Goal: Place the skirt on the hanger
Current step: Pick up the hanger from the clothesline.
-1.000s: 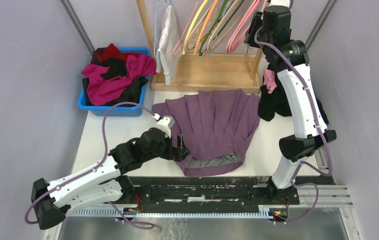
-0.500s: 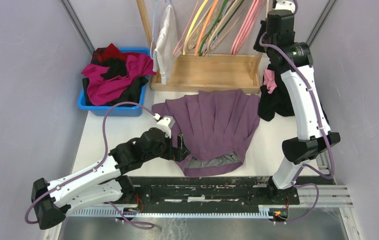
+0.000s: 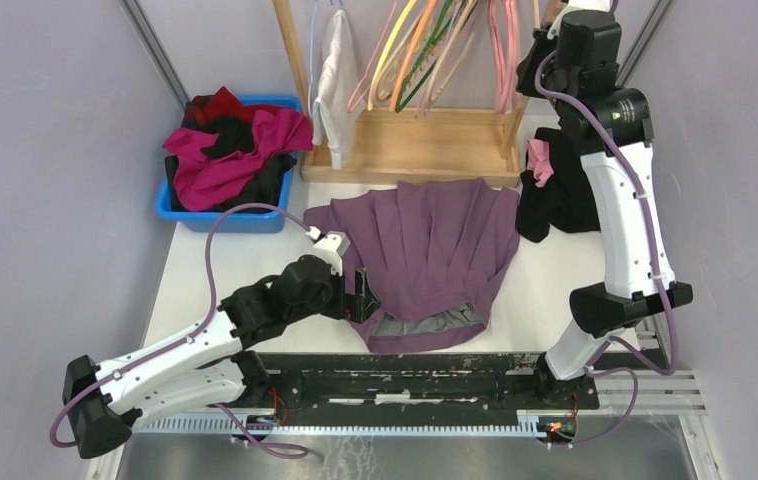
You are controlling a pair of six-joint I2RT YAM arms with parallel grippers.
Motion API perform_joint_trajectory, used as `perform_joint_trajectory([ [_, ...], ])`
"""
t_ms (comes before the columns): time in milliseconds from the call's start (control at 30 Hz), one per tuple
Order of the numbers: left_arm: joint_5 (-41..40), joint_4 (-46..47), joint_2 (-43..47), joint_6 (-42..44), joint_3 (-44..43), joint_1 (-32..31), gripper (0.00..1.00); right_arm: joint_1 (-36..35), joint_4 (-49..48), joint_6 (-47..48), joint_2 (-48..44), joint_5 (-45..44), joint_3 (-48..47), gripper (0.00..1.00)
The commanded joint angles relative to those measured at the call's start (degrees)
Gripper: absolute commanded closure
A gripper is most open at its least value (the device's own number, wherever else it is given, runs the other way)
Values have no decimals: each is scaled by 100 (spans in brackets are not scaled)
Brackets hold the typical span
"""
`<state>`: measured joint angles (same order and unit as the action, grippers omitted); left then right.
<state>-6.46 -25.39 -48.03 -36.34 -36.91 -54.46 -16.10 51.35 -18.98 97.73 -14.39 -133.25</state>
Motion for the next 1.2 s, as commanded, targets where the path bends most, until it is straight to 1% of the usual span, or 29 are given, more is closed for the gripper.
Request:
perform_joint_trajectory([
  [0, -108, 228, 42, 234, -176, -21, 1, -45, -326, 34, -416, 405, -272, 99],
  [100, -117, 230, 56, 226, -185, -19, 1, -42, -34, -27, -541, 420, -126, 99],
  [200, -110, 234, 40, 224, -184, -11, 1, -46, 140, -85, -846, 488, 327, 99],
  [367, -102, 215, -29, 240, -221, -8, 1, -42, 85, -91, -1386, 352, 1413, 99],
  [633, -93, 192, -92, 242, -249, -13, 1, -45, 32, 8, -1868, 85, 2409, 99],
  [767, -37, 185, -169, 261, -272, -15, 1, -43, 4, -1, -2168, -16, 3105, 99],
  [933, 152, 40, -394, 336, -352, -19, 1, -42, -17, -93, -2854, 286, 4136, 99],
  [1167, 343, -206, -807, 479, -352, -147, 1, -42, 480, -135, -4102, 986, 5363, 99],
])
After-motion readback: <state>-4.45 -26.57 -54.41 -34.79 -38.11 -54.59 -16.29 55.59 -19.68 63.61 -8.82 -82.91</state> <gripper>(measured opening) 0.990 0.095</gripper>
